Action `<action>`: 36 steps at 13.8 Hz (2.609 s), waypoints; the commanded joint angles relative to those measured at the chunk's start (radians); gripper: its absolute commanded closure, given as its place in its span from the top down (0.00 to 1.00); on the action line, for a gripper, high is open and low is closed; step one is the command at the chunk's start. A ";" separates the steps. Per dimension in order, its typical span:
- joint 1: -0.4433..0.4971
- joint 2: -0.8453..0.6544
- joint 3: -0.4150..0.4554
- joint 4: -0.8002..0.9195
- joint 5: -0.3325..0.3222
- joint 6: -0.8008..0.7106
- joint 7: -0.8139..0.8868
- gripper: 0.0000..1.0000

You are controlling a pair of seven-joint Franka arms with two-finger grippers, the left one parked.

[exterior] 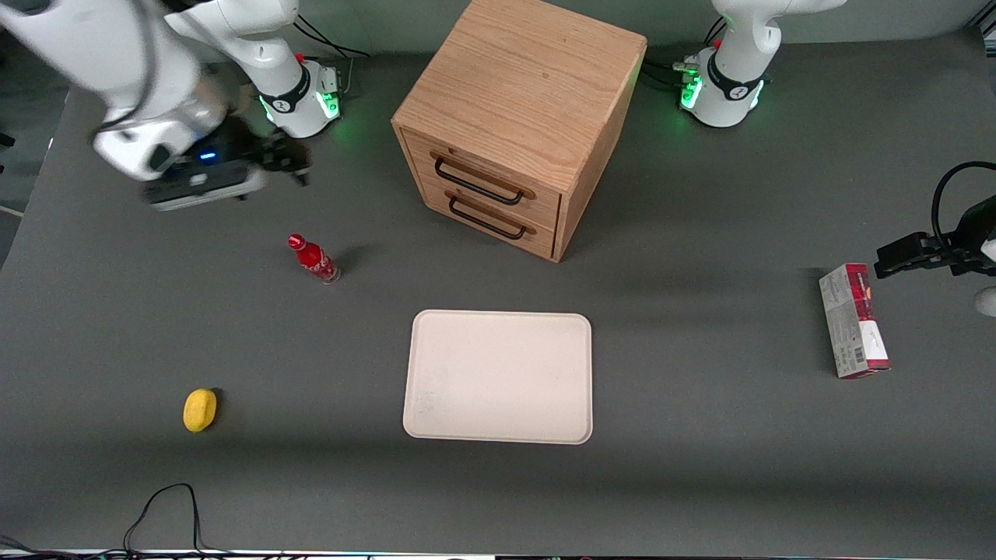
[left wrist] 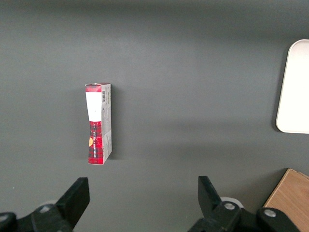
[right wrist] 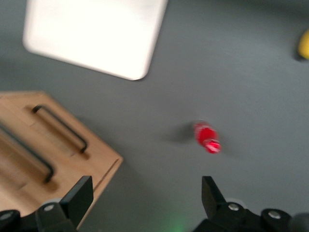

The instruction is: Open upper drawer

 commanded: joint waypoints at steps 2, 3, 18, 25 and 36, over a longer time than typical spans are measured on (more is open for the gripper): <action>-0.006 0.174 0.152 0.177 0.104 -0.028 -0.137 1.00; -0.006 0.194 0.181 0.183 0.138 -0.025 -0.137 1.00; 0.001 0.317 0.292 -0.054 0.128 0.268 -0.343 1.00; 0.001 0.334 0.290 -0.103 0.099 0.361 -0.375 1.00; -0.011 0.402 0.232 -0.050 0.024 0.417 -0.452 1.00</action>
